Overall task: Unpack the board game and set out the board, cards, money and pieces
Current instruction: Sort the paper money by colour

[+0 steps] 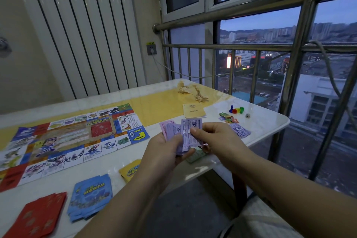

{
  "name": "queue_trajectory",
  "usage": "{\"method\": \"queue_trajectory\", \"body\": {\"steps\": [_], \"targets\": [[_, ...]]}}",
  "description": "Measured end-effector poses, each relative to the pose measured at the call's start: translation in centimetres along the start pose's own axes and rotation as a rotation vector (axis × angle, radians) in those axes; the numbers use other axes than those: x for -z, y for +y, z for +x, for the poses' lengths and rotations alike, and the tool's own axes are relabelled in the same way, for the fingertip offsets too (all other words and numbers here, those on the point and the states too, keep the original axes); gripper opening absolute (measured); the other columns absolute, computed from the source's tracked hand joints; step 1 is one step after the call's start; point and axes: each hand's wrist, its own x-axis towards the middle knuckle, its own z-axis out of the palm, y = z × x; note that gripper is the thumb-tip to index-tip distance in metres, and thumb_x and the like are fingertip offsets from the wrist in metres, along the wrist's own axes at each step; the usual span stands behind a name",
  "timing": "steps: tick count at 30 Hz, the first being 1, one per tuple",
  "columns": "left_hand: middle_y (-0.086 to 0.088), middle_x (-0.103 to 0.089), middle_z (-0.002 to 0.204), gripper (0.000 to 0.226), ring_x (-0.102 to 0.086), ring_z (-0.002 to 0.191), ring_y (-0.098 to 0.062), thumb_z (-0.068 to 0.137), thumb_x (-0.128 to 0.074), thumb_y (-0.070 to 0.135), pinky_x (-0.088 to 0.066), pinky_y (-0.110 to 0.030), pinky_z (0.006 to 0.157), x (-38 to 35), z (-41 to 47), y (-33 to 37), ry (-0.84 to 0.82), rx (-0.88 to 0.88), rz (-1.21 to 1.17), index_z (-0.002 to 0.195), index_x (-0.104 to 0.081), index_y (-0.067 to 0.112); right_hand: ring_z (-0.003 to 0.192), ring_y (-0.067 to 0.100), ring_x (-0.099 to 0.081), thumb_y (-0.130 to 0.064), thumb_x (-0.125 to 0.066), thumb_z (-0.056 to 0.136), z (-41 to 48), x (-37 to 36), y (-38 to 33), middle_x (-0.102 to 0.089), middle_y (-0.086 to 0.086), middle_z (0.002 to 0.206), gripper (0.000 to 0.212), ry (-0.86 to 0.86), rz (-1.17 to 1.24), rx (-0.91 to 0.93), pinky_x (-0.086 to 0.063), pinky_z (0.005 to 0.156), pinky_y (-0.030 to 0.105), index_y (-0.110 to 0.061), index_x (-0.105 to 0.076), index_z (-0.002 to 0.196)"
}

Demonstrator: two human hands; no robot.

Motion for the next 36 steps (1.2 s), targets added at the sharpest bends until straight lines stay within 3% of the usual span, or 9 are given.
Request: {"method": "queue_trajectory", "body": {"steps": [3,5,9,12,17,24,28,33,36], "targets": [[-0.005,-0.074,0.081,0.014,-0.070,0.069,-0.011,0.093,-0.054,0.006,-0.056,-0.024,0.061,0.5,0.3,-0.2,0.028,-0.023,0.041,0.098,-0.066,0.012,0.060,0.000,-0.061,-0.022,-0.055,0.094,-0.2,-0.4,0.0,-0.069,-0.004,0.066,0.018,-0.030,0.047,0.002,-0.045,0.056,0.013,-0.015,-0.072,0.096],[-0.005,-0.074,0.080,0.012,-0.069,0.066,-0.009,0.091,-0.057,0.006,-0.055,-0.021,0.058,0.5,0.4,-0.1,0.041,-0.019,0.027,0.096,-0.066,0.012,0.056,-0.004,-0.060,-0.020,-0.054,0.095,-0.2,-0.6,0.0,-0.070,-0.007,0.068,0.019,-0.032,0.074,0.007,-0.043,0.052,0.010,-0.015,-0.071,0.102],[-0.007,-0.073,0.071,0.016,-0.069,0.065,-0.014,0.095,-0.048,0.004,-0.059,-0.026,0.060,0.2,0.2,0.3,0.031,0.044,-0.038,0.088,-0.063,0.005,0.073,0.010,-0.067,-0.018,-0.056,0.094,-0.1,-0.9,0.1,-0.074,0.001,0.079,0.017,0.021,0.097,-0.022,-0.055,0.070,0.024,-0.013,-0.072,0.097],[-0.006,-0.074,0.078,0.018,-0.071,0.072,-0.015,0.096,-0.046,0.004,-0.059,-0.027,0.064,0.4,0.3,0.2,0.006,0.026,0.024,0.097,-0.063,0.008,0.083,0.019,-0.070,-0.017,-0.056,0.093,-0.2,-1.0,0.1,-0.074,0.007,0.087,0.017,0.013,0.146,-0.057,-0.055,0.079,0.033,-0.013,-0.072,0.096],[-0.005,-0.072,0.077,0.012,-0.068,0.059,-0.007,0.091,-0.058,0.005,-0.052,-0.018,0.052,0.8,0.5,0.0,0.066,0.013,0.042,0.100,-0.065,0.009,0.065,0.007,-0.063,-0.017,-0.056,0.094,-0.2,-1.8,0.3,-0.071,-0.003,0.071,0.016,-0.002,0.117,-0.052,-0.052,0.074,0.032,-0.015,-0.071,0.097],[-0.008,-0.074,0.079,0.017,-0.070,0.066,-0.013,0.096,-0.048,0.006,-0.055,-0.020,0.054,1.0,0.2,0.1,0.034,0.028,0.017,0.095,-0.064,0.009,0.081,0.024,-0.070,-0.018,-0.056,0.094,-0.2,-1.8,0.4,-0.074,0.010,0.086,0.017,0.021,0.154,-0.080,-0.056,0.083,0.041,-0.014,-0.072,0.093],[-0.003,-0.072,0.079,0.014,-0.066,0.059,-0.005,0.091,-0.058,0.009,-0.050,-0.018,0.050,1.6,0.3,-0.4,0.094,0.000,0.061,0.102,-0.065,0.012,0.085,0.020,-0.069,-0.020,-0.056,0.094,-0.6,-2.4,0.5,-0.075,0.005,0.086,0.017,0.034,0.090,-0.027,-0.053,0.084,0.039,-0.024,-0.071,0.086],[-0.005,-0.073,0.074,0.010,-0.068,0.062,-0.009,0.092,-0.056,0.009,-0.052,-0.020,0.051,1.5,0.3,-0.1,0.088,0.022,-0.012,0.097,-0.065,0.007,0.074,0.013,-0.065,-0.018,-0.055,0.095,-0.7,-2.3,0.1,-0.074,0.008,0.086,0.018,0.046,0.144,-0.038,-0.051,0.068,0.026,-0.020,-0.071,0.087],[-0.003,-0.073,0.073,0.010,-0.068,0.061,-0.008,0.091,-0.057,0.007,-0.051,-0.018,0.051,1.7,0.2,-0.1,0.101,-0.012,0.024,0.097,-0.065,0.010,0.075,0.013,-0.065,-0.018,-0.055,0.095,-0.8,-2.4,-0.1,-0.074,0.008,0.087,0.018,0.028,0.162,-0.042,-0.051,0.072,0.029,-0.021,-0.071,0.087]]}}
